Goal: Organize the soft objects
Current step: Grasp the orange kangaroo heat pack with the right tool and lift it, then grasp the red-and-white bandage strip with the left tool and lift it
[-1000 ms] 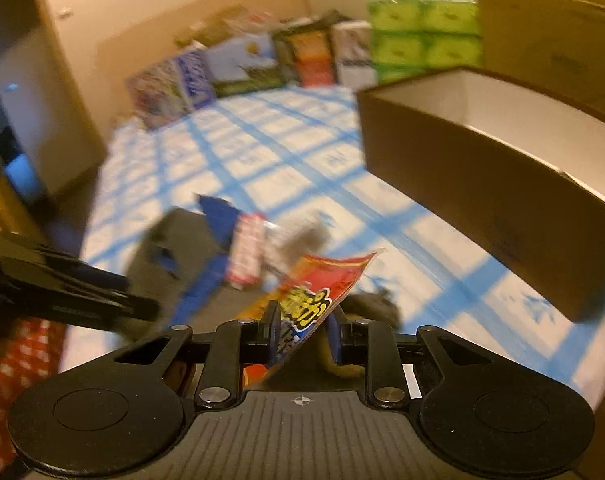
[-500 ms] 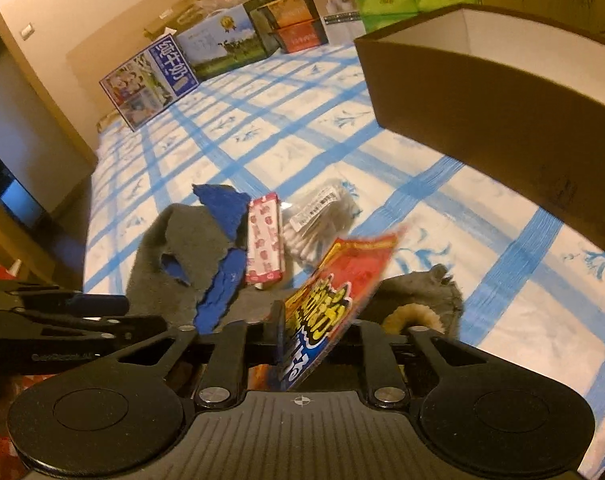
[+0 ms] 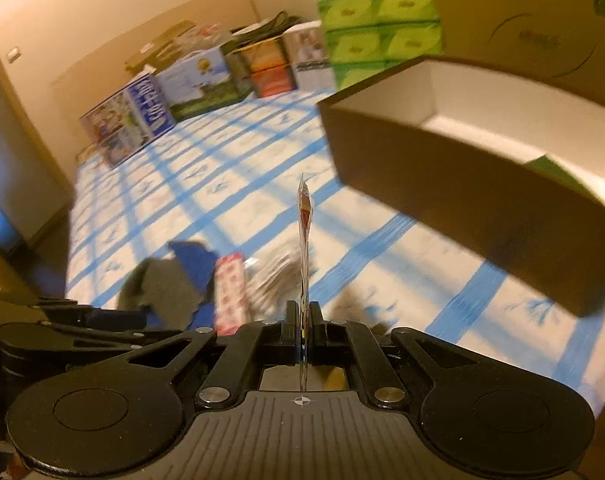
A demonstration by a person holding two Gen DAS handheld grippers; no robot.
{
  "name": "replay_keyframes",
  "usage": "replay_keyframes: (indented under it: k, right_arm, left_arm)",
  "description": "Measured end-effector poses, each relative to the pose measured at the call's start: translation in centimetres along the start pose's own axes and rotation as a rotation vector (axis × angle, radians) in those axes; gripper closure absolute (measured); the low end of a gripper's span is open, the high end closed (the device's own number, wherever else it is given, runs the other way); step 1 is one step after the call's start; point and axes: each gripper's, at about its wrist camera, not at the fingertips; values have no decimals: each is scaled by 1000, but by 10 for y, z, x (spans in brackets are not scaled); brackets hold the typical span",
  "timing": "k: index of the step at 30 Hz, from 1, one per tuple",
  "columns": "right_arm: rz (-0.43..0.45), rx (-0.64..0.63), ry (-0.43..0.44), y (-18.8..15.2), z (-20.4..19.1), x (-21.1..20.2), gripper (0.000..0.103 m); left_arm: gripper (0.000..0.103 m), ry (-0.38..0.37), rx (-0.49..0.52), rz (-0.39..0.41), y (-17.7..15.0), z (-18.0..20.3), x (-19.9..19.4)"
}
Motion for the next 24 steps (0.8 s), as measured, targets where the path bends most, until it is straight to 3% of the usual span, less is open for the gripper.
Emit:
replay_keyframes:
  k: [6, 20, 24]
  right_arm:
    - [31, -7, -59, 14, 12, 11, 100]
    - [4, -6, -80, 21, 23, 34, 100]
    - [-10, -5, -81, 18, 21, 36, 100]
  left_arm:
    - [54, -20, -1, 14, 18, 4, 27]
    - [60, -14, -31, -57, 24, -10, 77]
    - [71, -28, -39, -62, 26, -11, 81]
Point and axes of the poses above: each gripper's, at about its wrist camera, not at the fingertips, and x roughly the way its jaws point, z to its right, y to its top, and after that the axes turned 5 degrees about -y, right-handed
